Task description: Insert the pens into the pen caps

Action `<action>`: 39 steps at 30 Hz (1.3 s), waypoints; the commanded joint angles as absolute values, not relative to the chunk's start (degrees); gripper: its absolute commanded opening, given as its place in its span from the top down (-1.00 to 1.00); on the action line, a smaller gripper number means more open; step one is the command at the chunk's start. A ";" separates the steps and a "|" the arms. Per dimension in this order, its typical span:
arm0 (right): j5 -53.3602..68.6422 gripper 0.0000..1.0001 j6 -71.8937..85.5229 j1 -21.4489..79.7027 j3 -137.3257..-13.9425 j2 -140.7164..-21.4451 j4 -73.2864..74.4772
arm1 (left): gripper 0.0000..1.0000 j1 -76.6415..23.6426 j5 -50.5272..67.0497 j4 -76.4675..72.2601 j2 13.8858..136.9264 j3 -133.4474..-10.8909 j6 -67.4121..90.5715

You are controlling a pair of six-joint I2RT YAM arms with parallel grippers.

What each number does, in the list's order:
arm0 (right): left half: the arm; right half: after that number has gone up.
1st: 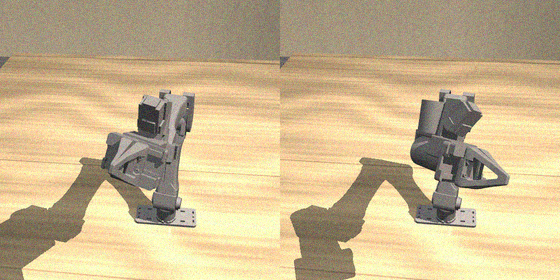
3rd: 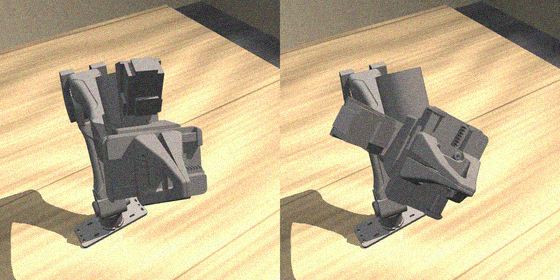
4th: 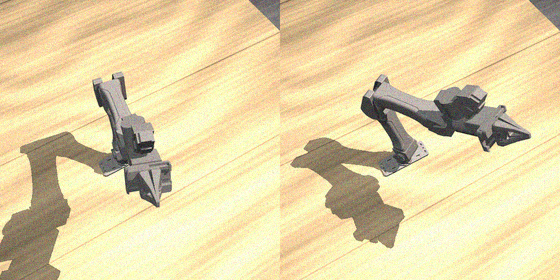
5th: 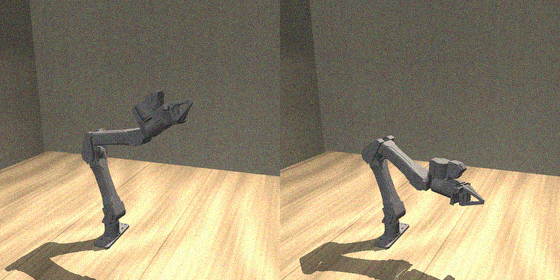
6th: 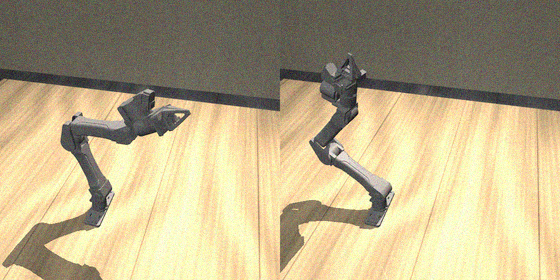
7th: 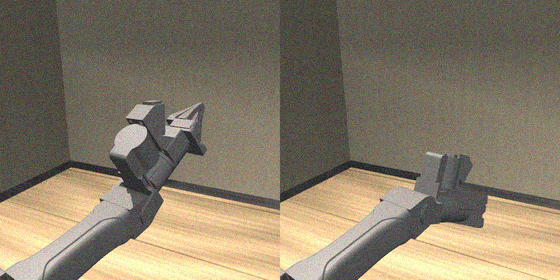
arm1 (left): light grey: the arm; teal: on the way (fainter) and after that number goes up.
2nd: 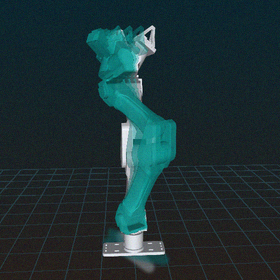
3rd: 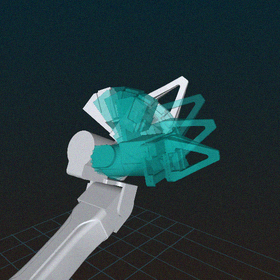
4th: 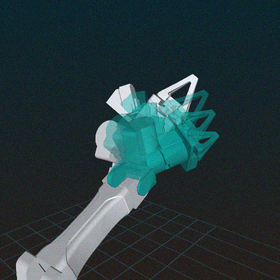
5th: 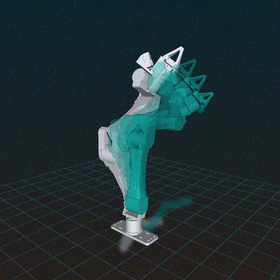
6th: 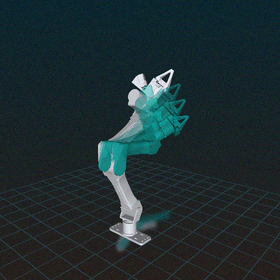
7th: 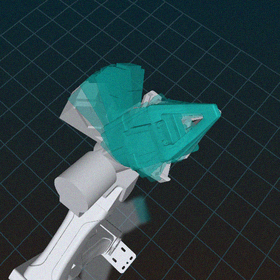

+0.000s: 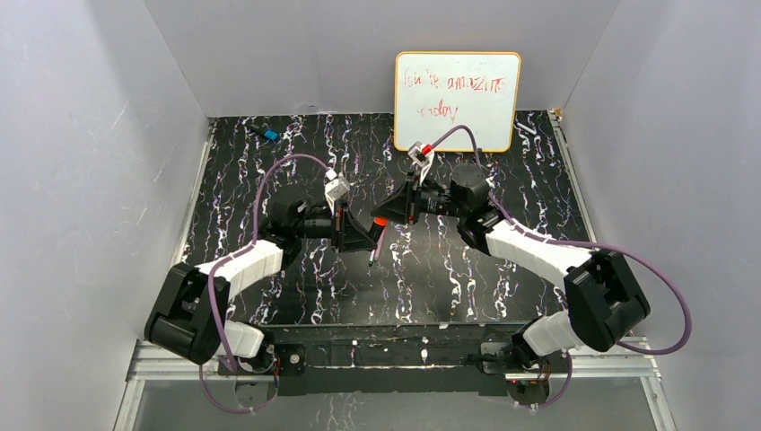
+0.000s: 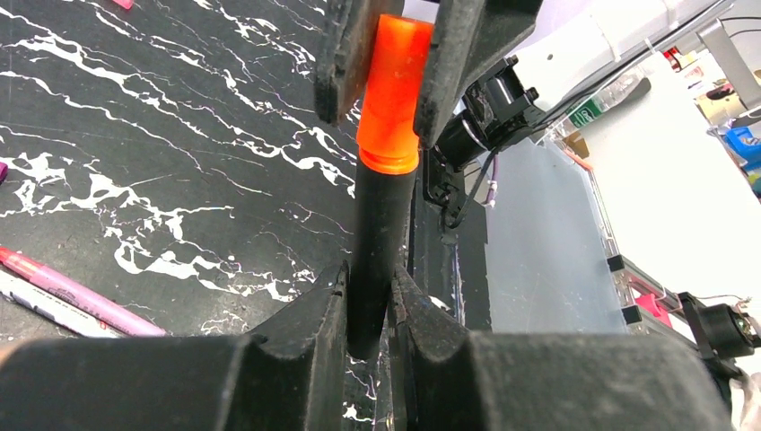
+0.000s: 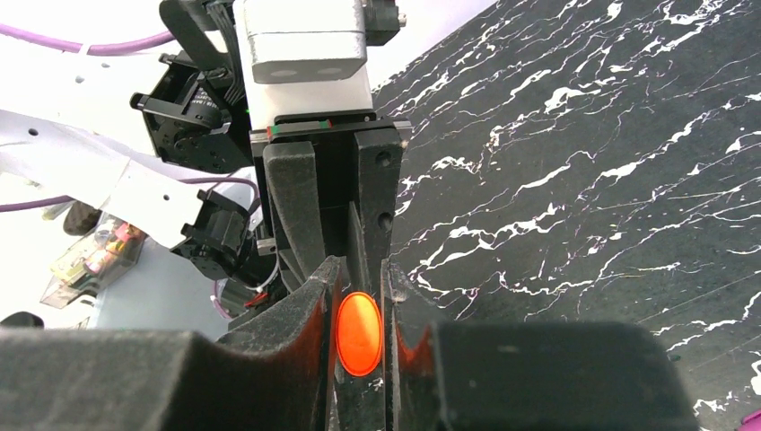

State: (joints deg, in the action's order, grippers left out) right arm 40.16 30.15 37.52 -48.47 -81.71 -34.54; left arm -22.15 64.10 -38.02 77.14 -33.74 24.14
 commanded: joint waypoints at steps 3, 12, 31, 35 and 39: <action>49.76 0.97 28.79 41.22 -45.86 -80.24 -26.74 | 1.00 -18.83 56.70 -43.68 77.44 -40.52 25.39; 49.86 0.97 32.10 42.99 -42.68 -82.46 -33.36 | 1.00 -18.85 58.45 -45.26 80.44 -45.64 26.56; 52.60 0.97 34.96 44.25 -38.42 -86.04 -39.71 | 1.00 -18.81 57.70 -47.12 80.02 -54.02 27.95; 53.11 0.97 34.98 44.31 -38.03 -86.13 -39.94 | 1.00 -18.81 58.38 -47.11 79.49 -54.60 28.00; 54.51 0.97 34.98 44.34 -37.96 -86.66 -40.01 | 1.00 -18.79 59.07 -47.11 79.13 -54.14 27.88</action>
State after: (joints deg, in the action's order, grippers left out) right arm 34.20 33.10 37.52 -43.59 -82.19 -56.16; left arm -20.67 71.66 -35.00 82.26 -45.25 24.95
